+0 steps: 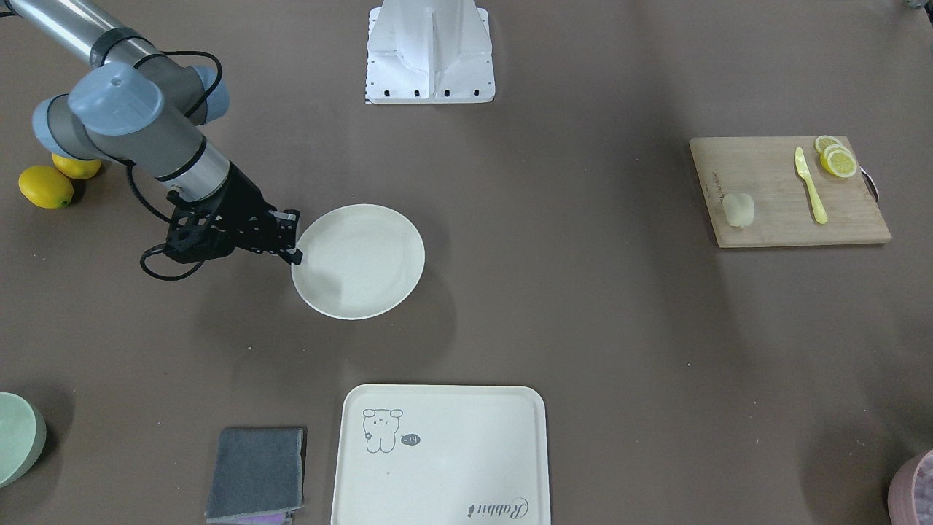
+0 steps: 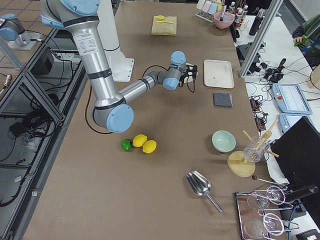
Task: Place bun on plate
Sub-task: 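Carry the white plate toward table center while left gripper reaches the bun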
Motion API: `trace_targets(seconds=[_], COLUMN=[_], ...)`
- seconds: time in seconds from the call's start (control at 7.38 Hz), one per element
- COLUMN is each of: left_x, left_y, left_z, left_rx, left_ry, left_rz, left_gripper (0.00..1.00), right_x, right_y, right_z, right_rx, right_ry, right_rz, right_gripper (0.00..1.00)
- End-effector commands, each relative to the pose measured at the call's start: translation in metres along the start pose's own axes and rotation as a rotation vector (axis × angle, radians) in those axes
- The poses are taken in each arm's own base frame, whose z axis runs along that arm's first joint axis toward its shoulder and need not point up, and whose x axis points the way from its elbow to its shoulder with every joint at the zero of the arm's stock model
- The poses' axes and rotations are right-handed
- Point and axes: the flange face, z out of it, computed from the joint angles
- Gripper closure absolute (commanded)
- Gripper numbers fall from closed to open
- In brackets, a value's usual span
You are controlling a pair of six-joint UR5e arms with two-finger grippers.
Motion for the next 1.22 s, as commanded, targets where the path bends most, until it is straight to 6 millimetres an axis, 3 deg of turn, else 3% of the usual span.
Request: trace_targets(seconds=[0.0, 0.14, 0.27, 0.54, 0.68, 0.95, 1.08], left_x=[0.089, 0.110, 0.132, 0.154, 0.164, 0.169, 0.172], left_y=[0.017, 0.022, 0.031, 0.046, 0.054, 0.055, 0.059], left_z=[0.034, 0.044, 0.060, 0.078, 0.087, 0.084, 0.088], left_rx=[-0.027, -0.030, -0.035, -0.052, -0.046, -0.040, -0.049], left_ry=[0.025, 0.024, 0.012, 0.010, -0.006, -0.003, -0.001], left_rz=[-0.105, -0.112, -0.143, -0.137, -0.133, -0.132, -0.126], left_gripper=[0.02, 0.02, 0.03, 0.03, 0.03, 0.03, 0.03], right_x=[-0.050, -0.079, -0.094, -0.095, -0.086, -0.092, -0.093], right_y=[0.040, 0.064, 0.079, 0.087, 0.084, 0.080, 0.079], right_z=[0.022, 0.039, 0.049, 0.062, 0.072, 0.080, 0.079], right_rx=[0.013, 0.025, 0.028, 0.016, 0.016, 0.028, 0.025], right_ry=[0.029, 0.047, 0.058, 0.072, 0.097, 0.102, 0.099], right_rz=[-0.006, 0.010, 0.004, 0.000, 0.004, 0.009, 0.009], right_gripper=[1.00, 1.00, 1.00, 1.00, 1.00, 1.00, 0.85])
